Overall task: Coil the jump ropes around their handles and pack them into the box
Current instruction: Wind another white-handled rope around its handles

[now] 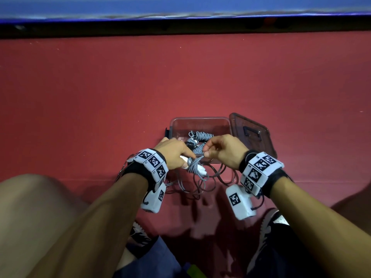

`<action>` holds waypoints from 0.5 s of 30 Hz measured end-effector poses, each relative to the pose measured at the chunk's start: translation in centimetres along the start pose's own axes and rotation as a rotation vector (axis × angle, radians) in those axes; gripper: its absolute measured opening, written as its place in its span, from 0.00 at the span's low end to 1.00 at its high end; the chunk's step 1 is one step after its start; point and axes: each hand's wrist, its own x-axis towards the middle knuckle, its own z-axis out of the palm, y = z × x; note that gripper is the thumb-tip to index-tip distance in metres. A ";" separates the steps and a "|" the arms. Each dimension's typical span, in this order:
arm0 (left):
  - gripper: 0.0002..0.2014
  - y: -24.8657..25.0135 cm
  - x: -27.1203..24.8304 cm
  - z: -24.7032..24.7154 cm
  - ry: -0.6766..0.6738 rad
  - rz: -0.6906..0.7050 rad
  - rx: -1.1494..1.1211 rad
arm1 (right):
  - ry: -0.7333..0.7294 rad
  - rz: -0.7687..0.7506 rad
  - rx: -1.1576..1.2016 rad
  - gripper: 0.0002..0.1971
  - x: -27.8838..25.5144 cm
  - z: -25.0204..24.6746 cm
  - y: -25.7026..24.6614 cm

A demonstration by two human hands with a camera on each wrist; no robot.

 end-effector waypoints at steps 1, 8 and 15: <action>0.21 -0.1 0.1 0.0 -0.004 0.002 -0.020 | 0.013 0.003 0.008 0.05 0.0 -0.1 0.0; 0.20 -0.4 0.2 0.6 -0.085 0.041 -0.409 | 0.105 0.006 0.218 0.04 -0.3 -0.4 -0.4; 0.22 -0.6 0.4 0.8 -0.043 0.053 -0.817 | 0.208 0.081 0.290 0.17 -0.5 -0.3 0.2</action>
